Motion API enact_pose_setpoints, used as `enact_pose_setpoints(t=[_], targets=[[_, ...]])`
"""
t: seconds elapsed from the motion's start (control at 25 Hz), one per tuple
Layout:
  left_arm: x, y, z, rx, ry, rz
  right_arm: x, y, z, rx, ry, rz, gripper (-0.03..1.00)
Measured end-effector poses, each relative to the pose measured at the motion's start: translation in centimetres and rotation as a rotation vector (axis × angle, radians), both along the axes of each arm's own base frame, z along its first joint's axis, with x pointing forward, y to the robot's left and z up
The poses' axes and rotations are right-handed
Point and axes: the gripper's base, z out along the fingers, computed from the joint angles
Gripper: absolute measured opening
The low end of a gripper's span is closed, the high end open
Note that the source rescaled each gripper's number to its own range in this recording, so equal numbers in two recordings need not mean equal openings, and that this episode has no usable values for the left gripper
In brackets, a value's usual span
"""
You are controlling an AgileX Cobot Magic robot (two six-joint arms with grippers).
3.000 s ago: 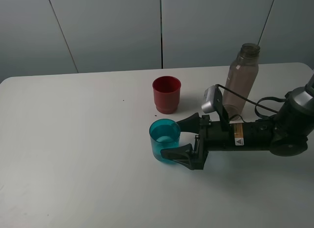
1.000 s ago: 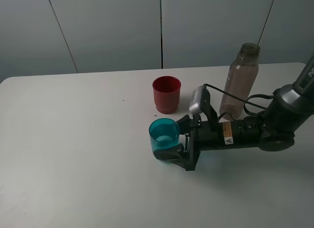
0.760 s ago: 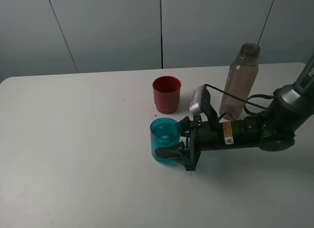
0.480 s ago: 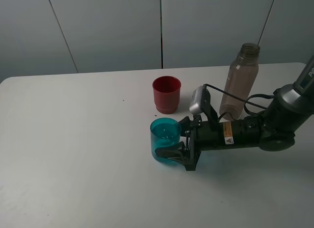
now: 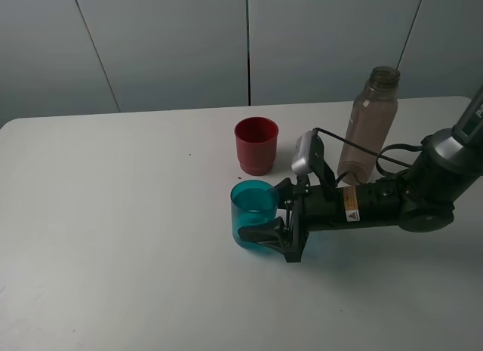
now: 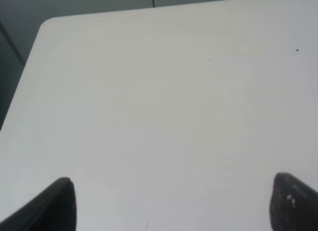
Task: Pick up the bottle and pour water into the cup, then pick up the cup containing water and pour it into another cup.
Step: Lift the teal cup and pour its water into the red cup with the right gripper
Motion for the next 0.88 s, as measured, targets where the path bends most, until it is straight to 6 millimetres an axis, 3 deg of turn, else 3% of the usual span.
enact_pose_setpoints(t=[0.48, 0.88], targets=[[0.0, 0.0, 0.0, 0.000, 0.000, 0.000, 0.4, 0.3, 3.3, 0.043, -0.076, 0.015, 0.16], [0.0, 0.0, 0.0, 0.000, 0.000, 0.000, 0.5, 0.2, 7.1, 0.087, 0.010, -0.051, 0.16]])
